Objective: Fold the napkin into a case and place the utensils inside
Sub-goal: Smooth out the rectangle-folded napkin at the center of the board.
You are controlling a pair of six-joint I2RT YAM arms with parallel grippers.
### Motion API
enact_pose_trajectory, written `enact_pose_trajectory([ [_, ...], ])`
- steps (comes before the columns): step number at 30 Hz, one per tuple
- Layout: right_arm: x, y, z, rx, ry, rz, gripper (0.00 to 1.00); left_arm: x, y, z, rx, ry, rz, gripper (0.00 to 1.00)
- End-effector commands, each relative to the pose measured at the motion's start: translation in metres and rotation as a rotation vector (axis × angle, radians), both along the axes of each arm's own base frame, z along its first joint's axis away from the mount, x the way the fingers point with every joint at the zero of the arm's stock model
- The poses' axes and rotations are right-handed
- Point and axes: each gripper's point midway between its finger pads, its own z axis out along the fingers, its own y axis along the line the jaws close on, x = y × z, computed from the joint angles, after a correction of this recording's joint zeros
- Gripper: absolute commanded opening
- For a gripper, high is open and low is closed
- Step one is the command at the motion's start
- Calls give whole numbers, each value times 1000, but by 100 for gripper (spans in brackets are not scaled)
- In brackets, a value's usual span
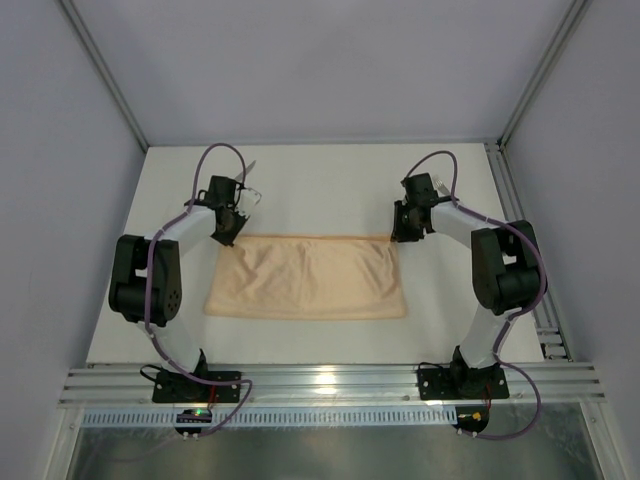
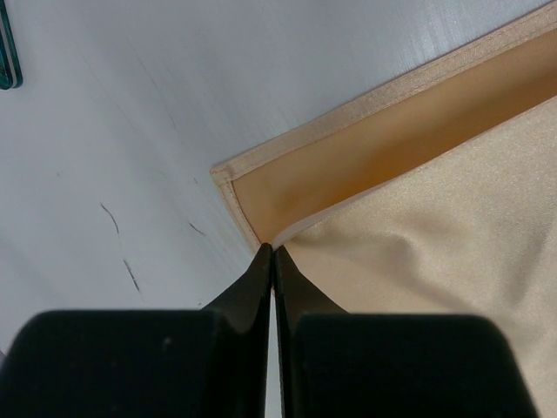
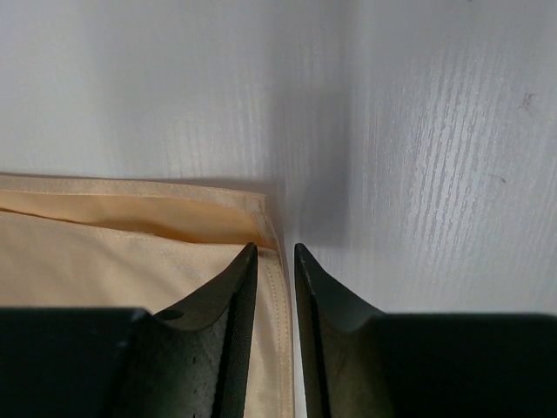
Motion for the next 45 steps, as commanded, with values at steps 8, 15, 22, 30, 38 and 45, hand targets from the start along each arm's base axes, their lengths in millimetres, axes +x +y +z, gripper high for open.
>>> enact_pose_trajectory([
  [8,-10,8,-3,43,-2,44,28,2,0,10,-9,-23,4,0],
  [15,-9,10,6,42,-27,47,5,3,-1,14,-17,-32,7,0],
  [22,-8,10,15,-6,-50,48,4,2,0,19,-17,-38,8,0],
  [30,-8,3,26,-70,-79,43,9,3,-1,22,-21,-47,10,0],
  [38,-10,11,27,-68,-82,63,18,4,0,24,-15,-52,10,0],
  [45,-12,15,19,-50,-64,75,24,4,0,25,-15,-52,10,0],
])
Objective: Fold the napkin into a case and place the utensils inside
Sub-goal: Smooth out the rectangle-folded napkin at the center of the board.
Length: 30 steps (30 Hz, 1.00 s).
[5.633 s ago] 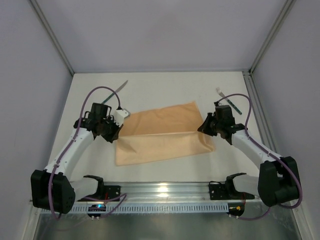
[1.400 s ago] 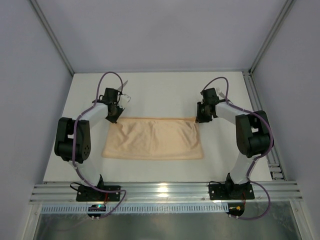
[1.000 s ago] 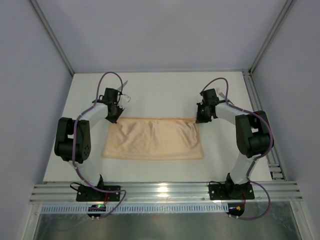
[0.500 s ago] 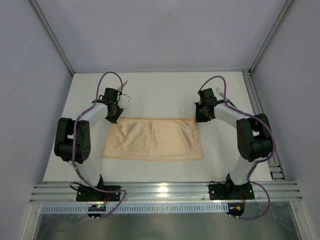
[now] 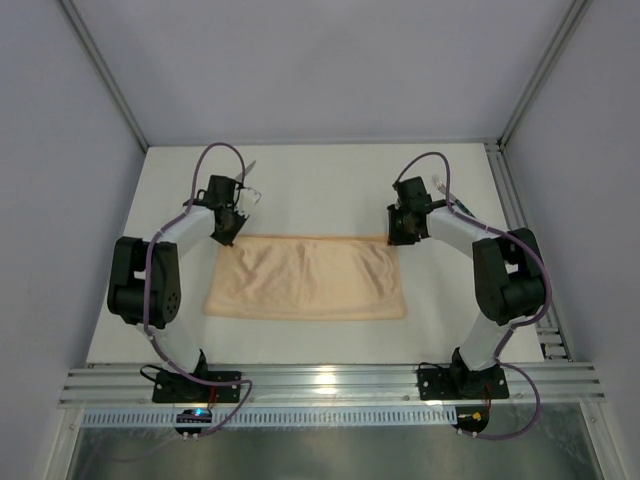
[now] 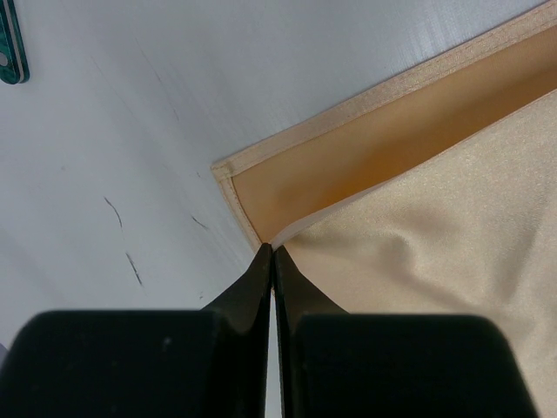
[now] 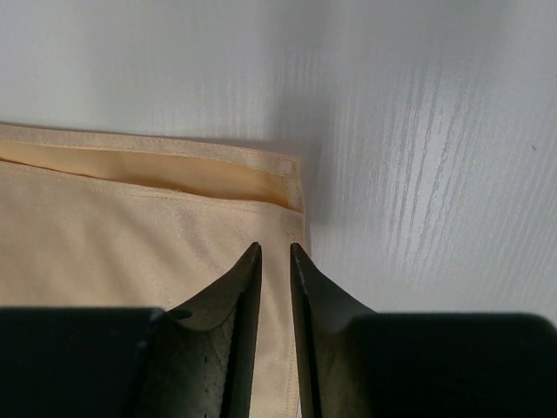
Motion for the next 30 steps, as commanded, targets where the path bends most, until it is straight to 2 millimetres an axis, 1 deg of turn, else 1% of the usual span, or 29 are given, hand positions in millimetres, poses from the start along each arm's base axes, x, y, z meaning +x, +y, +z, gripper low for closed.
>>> enact_pose_trajectory([
  [1,8,2,9,-4,-41,6,26,6,0,20,-13,-48,7,0],
  [4,9,2,5,-8,-32,9,28,5,0,20,-15,-48,7,0],
  [9,6,1,-9,-20,2,12,31,5,-1,19,-18,-46,6,0],
  [14,6,1,-11,-21,3,12,31,5,-1,18,-18,-41,5,0],
  [19,8,1,-11,-22,3,15,36,5,-2,18,-22,-43,5,0],
  [20,8,1,-11,-22,3,13,37,5,-2,18,-23,-42,4,0],
  [21,9,-5,-12,-53,-6,-4,37,5,-2,18,-23,-42,4,0],
  [22,10,-6,-10,-56,-11,-5,38,5,-2,18,-23,-42,4,0],
  [24,10,-7,-11,-63,-11,-7,36,5,-2,18,-25,-42,3,0],
  [26,10,-6,-11,-58,-11,-6,28,5,-2,19,-25,-42,3,0],
  [30,11,-5,-5,-57,-30,-8,20,5,-3,19,-28,-42,3,0],
])
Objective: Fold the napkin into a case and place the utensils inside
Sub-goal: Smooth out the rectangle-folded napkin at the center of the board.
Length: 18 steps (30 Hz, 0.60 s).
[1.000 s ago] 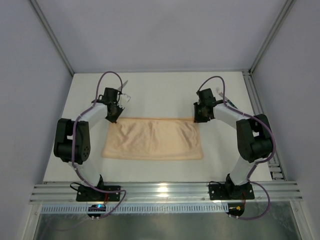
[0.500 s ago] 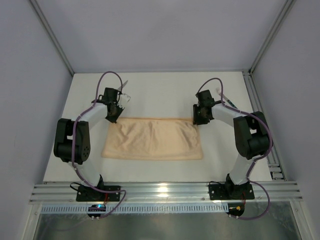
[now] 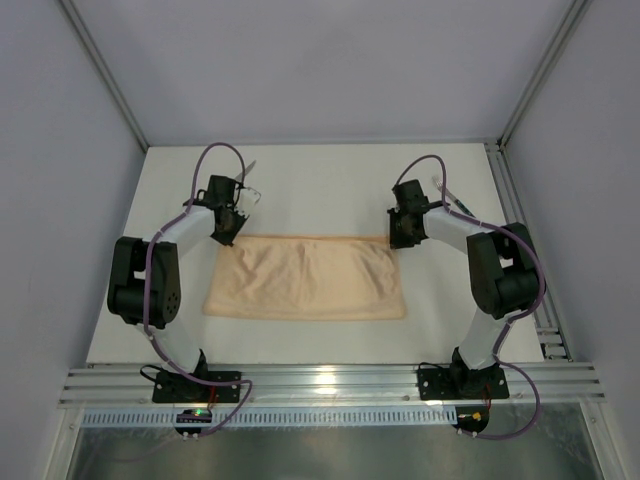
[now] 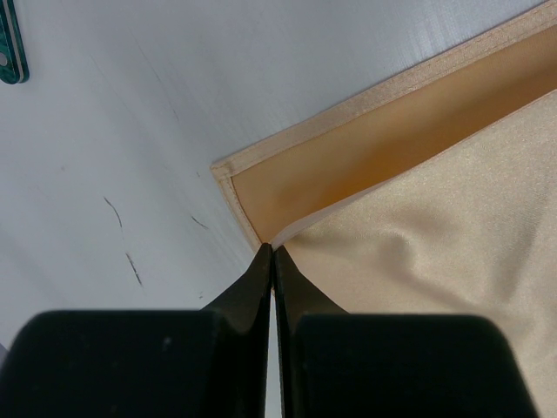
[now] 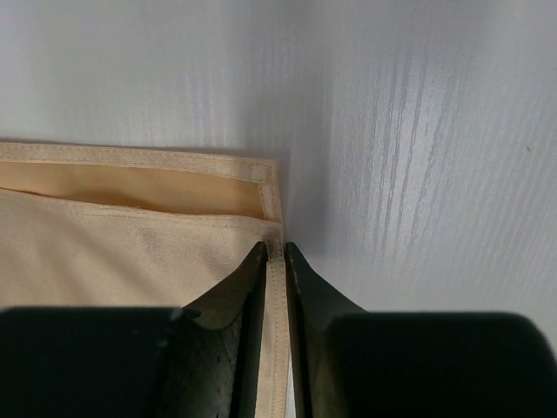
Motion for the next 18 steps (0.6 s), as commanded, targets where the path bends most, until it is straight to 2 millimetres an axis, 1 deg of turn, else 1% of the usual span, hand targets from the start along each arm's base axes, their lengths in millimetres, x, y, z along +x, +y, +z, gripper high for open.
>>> enact_pose_trajectory([
  [1,12,2,14,-11,-64,5,18,5,-3,19,-27,-42,3,0],
  [4,12,3,18,-7,-76,6,12,5,-3,19,-26,-42,2,0],
  [10,12,6,24,-11,-90,15,4,5,-3,19,-28,-40,3,0],
  [18,13,10,30,5,-122,33,4,5,-2,20,-25,-42,6,0],
])
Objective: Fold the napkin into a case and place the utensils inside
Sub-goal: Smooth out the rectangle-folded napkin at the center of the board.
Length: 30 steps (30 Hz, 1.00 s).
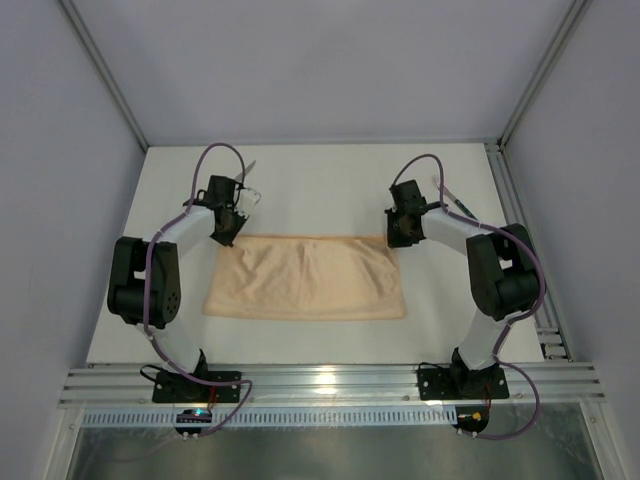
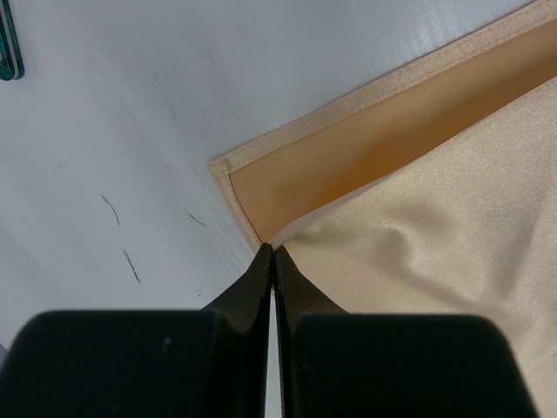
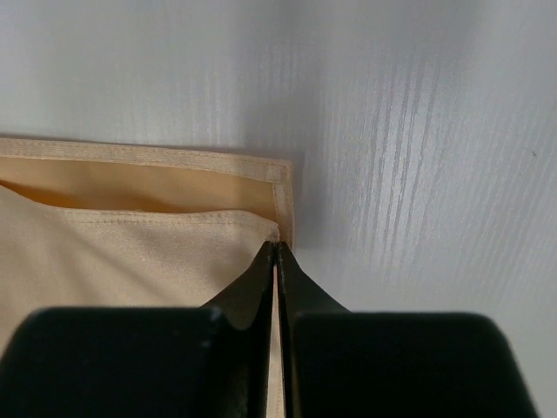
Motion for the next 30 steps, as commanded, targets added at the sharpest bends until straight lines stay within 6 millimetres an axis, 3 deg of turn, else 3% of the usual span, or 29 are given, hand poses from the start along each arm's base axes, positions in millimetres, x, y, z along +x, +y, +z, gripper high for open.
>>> enact_pose_trajectory([
  [1,14,6,29,27,-117,18,4,8,-1,22,-20,-57,10,0],
  [14,50,11,48,41,-234,7,4,19,8,32,18,-106,74,0],
  [21,62,10,40,54,-213,-6,4,25,15,26,55,-110,92,0],
  [30,57,2,11,39,-133,-34,4,27,15,6,73,-69,80,0],
])
